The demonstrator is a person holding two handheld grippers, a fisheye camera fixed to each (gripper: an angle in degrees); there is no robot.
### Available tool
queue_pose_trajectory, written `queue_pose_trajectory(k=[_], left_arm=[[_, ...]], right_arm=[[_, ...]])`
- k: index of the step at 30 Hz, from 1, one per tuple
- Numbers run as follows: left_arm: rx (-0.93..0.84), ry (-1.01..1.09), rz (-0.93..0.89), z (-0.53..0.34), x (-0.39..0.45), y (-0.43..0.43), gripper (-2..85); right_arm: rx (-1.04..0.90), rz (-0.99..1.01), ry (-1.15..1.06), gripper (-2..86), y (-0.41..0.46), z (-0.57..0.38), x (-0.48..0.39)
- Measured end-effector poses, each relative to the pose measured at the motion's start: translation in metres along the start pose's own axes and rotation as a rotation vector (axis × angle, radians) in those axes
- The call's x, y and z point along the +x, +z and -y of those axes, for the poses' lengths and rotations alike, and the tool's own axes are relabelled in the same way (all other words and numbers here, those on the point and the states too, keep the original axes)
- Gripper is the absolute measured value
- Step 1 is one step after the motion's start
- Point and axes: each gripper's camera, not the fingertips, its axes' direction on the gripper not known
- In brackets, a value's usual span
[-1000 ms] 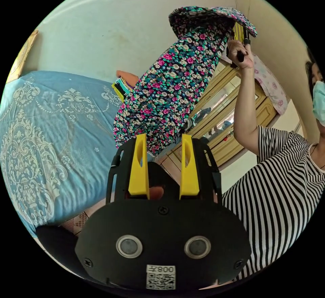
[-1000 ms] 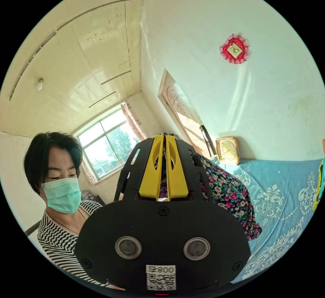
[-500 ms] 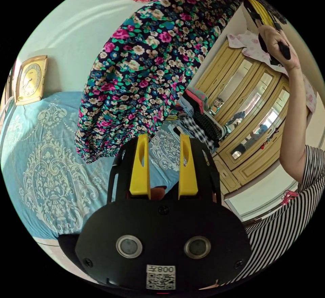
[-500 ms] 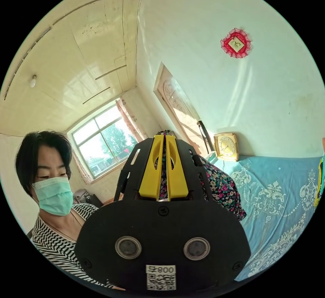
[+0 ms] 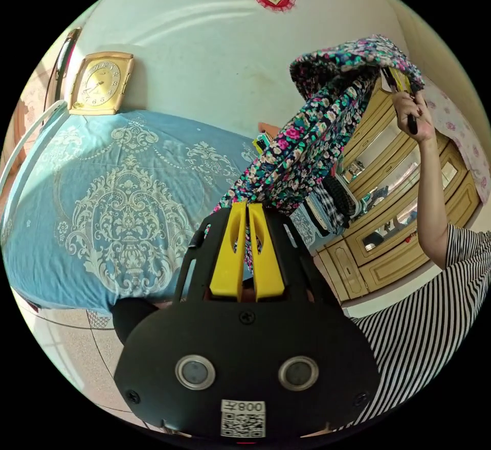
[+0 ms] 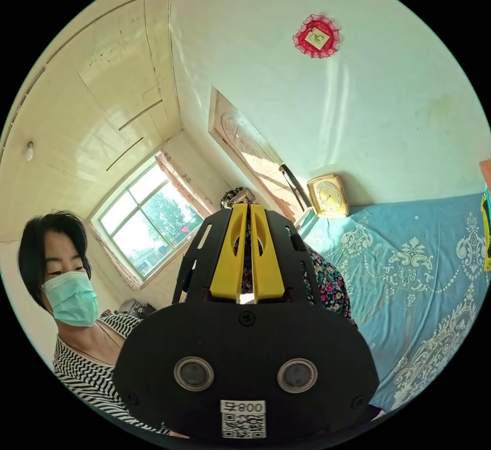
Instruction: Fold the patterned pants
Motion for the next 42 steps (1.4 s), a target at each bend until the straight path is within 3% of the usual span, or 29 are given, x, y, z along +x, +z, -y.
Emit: queue_pose_trajectory(k=[4,11,16,18,21,23,26,31,42], left_arm=[[0.100,-0.055,0.061,0.019,-0.035,-0.058,0.4],[0.372,0.174,0.211,0.080,-0.018,-0.162,0.3],[0.426,0.313,0.253,0.098,-0.005,-0.191,0.3],[0.364,0.329,0.251,0.100,-0.008,-0.181,0.3],[0.127,0.281,0.273,0.093,-0.030,-0.131,0.3],[-0.085,0.148,0.274,0.078,-0.064,-0.082,0.3],[-0.284,-0.033,0.234,0.059,-0.103,-0.042,0.3],[-0.321,-0.086,0.227,0.062,-0.118,-0.036,0.3],[-0.357,-0.091,0.197,0.089,-0.140,-0.042,0.4]], right_arm=[[0.023,-0.019,0.086,0.5,0.005,0.001,0.052],[0.121,0.055,0.025,0.6,-0.009,0.006,0.082],[0.115,-0.088,0.063,0.6,-0.036,-0.021,0.127],[0.077,-0.149,0.168,0.5,-0.042,-0.046,0.166],[-0.025,-0.322,0.395,0.3,-0.054,-0.109,0.241],[-0.111,-0.545,0.603,0.4,-0.069,-0.170,0.291],[-0.192,-0.553,0.721,0.8,-0.065,-0.220,0.318],[-0.440,-0.620,0.606,3.9,-0.001,-0.214,0.337],[-0.793,-0.771,0.087,9.4,0.152,-0.140,0.375]])
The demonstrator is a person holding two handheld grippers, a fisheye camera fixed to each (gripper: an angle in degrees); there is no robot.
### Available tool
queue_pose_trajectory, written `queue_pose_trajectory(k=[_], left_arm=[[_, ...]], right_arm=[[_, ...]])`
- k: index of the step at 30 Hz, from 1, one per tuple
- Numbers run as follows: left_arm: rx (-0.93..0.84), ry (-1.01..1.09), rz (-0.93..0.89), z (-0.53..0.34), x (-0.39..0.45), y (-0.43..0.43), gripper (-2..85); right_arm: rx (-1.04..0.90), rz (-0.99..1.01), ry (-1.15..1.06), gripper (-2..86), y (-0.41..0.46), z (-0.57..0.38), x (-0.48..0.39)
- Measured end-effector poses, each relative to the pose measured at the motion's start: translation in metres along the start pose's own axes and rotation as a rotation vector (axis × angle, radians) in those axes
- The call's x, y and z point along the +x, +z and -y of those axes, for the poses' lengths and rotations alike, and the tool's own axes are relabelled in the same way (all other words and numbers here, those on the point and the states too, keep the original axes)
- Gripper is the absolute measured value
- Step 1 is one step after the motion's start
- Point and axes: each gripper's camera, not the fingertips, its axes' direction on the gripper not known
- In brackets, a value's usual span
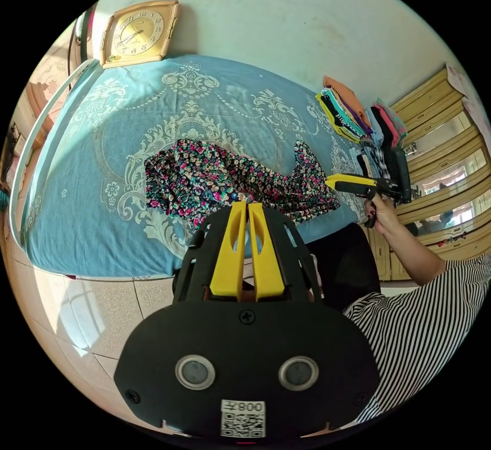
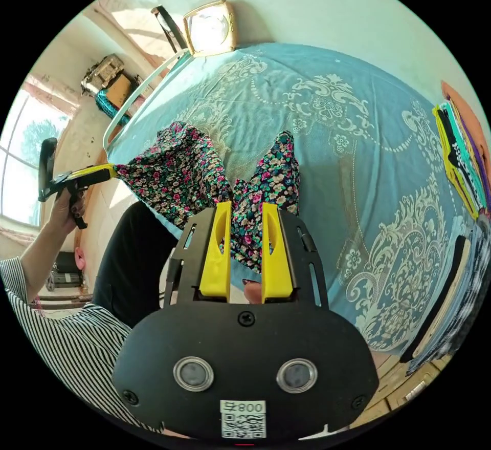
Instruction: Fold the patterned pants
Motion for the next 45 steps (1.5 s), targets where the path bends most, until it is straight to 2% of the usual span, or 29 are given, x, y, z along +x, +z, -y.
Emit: queue_pose_trajectory(k=[5,10,15,17,20,24,29,32,34,38,45], left_arm=[[-0.041,0.000,-0.018,0.011,-0.011,0.006,0.3],[-0.028,-0.015,-0.031,0.022,-0.026,0.000,0.3],[0.020,-0.047,-0.058,0.033,-0.046,-0.012,0.3],[0.021,-0.061,-0.075,0.037,-0.054,-0.014,0.3],[0.005,-0.071,-0.085,0.041,-0.062,-0.013,0.3],[-0.016,-0.081,-0.098,0.047,-0.069,-0.012,0.3],[-0.022,-0.068,-0.093,0.059,-0.072,-0.018,0.4],[-0.028,-0.054,-0.075,0.063,-0.076,-0.022,0.4],[-0.029,-0.057,-0.073,0.065,-0.081,-0.024,0.4],[0.005,-0.065,-0.080,0.071,-0.095,-0.035,0.4],[0.111,-0.078,-0.111,0.077,-0.117,-0.063,0.4]], right_arm=[[-0.147,-0.129,-0.016,7.2,0.043,0.021,0.010],[-0.138,-0.064,-0.003,2.9,0.023,0.016,0.045],[0.031,0.010,0.308,1.3,-0.044,-0.043,0.143],[0.072,0.080,0.537,0.9,-0.062,-0.098,0.202],[0.150,0.150,0.721,1.1,-0.080,-0.158,0.240],[0.173,0.161,0.580,3.3,-0.094,-0.152,0.224],[-0.028,0.071,0.186,8.6,-0.062,-0.092,0.153],[-0.186,-0.092,0.080,8.9,-0.032,-0.089,0.137],[-0.184,-0.108,0.093,7.0,-0.033,-0.097,0.143],[-0.093,0.029,0.180,1.6,-0.081,-0.122,0.180],[0.129,0.201,0.371,0.7,-0.179,-0.189,0.257]])
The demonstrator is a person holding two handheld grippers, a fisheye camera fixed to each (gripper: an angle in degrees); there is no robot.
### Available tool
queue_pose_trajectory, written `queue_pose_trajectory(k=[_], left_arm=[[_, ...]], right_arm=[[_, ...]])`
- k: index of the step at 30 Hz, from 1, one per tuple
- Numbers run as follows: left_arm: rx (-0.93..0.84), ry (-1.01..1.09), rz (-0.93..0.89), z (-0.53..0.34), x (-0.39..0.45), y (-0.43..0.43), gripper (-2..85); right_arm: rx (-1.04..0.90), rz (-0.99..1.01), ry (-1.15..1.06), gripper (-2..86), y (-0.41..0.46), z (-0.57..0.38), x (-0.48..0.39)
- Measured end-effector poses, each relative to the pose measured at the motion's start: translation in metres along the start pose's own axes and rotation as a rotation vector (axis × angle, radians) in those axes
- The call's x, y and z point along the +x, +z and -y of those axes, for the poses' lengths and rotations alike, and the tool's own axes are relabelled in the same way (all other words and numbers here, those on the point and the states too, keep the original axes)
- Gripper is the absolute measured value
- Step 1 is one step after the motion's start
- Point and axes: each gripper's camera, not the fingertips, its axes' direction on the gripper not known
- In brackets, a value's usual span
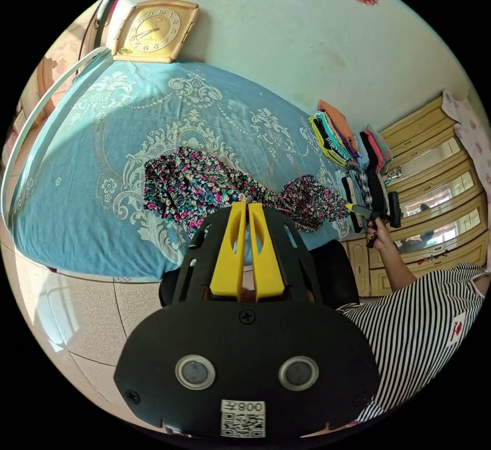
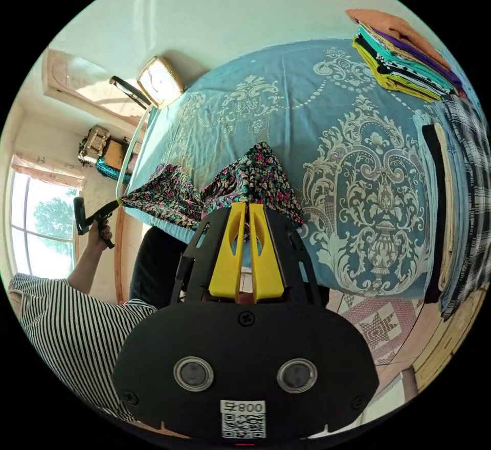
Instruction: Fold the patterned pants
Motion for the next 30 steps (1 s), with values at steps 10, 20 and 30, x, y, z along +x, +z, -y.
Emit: queue_pose_trajectory(k=[10,20,30], left_arm=[[0.235,0.085,-0.062,0.068,-0.025,-0.054,0.4],[0.089,-0.205,0.011,0.178,-0.107,-0.003,6.0],[-0.109,-0.306,0.089,0.087,-0.171,0.020,8.5]], right_arm=[[0.333,0.201,0.130,0.9,-0.145,-0.005,0.084],[0.331,0.259,0.609,4.4,-0.158,0.025,0.228],[0.086,0.170,0.494,5.6,-0.108,0.002,0.235]])
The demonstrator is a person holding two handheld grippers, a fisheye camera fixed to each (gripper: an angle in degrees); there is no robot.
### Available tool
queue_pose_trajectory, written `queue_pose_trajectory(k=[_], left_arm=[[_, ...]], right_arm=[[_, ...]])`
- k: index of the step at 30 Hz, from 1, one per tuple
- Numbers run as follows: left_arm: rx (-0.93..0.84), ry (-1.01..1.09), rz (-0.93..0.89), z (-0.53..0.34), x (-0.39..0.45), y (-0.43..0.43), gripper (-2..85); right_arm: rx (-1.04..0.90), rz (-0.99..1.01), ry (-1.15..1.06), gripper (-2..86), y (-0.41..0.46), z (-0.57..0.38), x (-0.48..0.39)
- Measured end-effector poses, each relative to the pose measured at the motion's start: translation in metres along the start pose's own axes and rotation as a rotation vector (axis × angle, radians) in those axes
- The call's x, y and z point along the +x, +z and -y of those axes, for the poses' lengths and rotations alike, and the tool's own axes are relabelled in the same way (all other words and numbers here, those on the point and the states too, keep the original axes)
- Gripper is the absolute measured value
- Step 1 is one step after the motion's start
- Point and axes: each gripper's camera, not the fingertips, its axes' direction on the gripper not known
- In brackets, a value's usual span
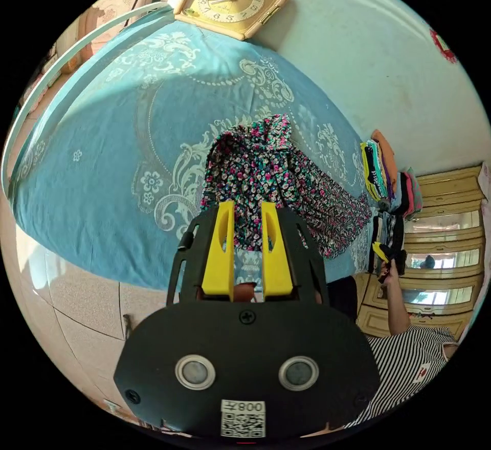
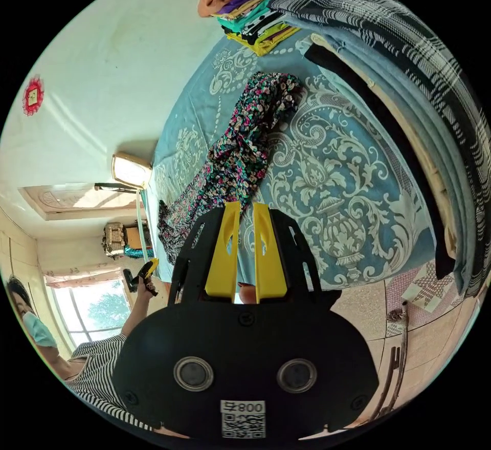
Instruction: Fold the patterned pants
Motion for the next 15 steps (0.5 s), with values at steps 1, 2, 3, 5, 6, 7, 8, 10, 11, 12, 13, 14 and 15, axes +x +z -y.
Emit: queue_pose_trajectory(k=[1,2,3,5,6,7,8,10,11,12,13,14,15], left_arm=[[-0.033,-0.022,0.004,-0.005,-0.009,0.006,8.7],[-0.065,-0.044,0.017,-0.007,-0.016,0.013,8.9],[-0.075,-0.056,0.019,-0.007,-0.019,0.015,9.0],[-0.080,-0.094,-0.012,-0.002,-0.031,0.024,8.5],[-0.077,-0.105,-0.021,0.001,-0.034,0.026,8.2],[-0.074,-0.122,-0.036,0.005,-0.039,0.029,6.9],[-0.077,-0.137,-0.035,0.010,-0.044,0.031,5.0],[-0.078,-0.152,-0.018,0.015,-0.051,0.032,2.3],[-0.049,-0.139,-0.024,0.017,-0.054,0.028,1.7],[-0.032,-0.135,-0.034,0.017,-0.056,0.025,1.3],[0.004,-0.131,-0.065,0.018,-0.060,0.018,1.0],[0.044,-0.134,-0.087,0.017,-0.066,0.010,0.8],[0.061,-0.139,-0.093,0.017,-0.070,0.006,0.7]], right_arm=[[-0.019,0.003,0.003,5.7,0.005,0.000,0.002],[-0.032,0.004,0.006,5.7,0.010,0.001,0.003],[-0.036,0.005,0.007,5.7,0.011,0.002,0.004],[-0.037,0.023,0.008,5.8,0.014,0.005,0.002],[-0.038,0.023,0.006,5.8,0.015,0.006,0.001],[-0.038,0.017,0.001,6.0,0.016,0.009,-0.001],[-0.040,0.013,-0.006,6.2,0.017,0.012,-0.003],[-0.044,0.018,-0.007,6.7,0.019,0.016,-0.005],[-0.039,0.028,-0.007,6.9,0.019,0.019,-0.005],[-0.033,0.031,-0.007,7.0,0.019,0.020,-0.006],[-0.022,0.027,-0.010,7.1,0.019,0.023,-0.007],[-0.013,0.016,-0.015,7.2,0.019,0.026,-0.009],[-0.009,0.012,-0.017,7.2,0.020,0.028,-0.009]])
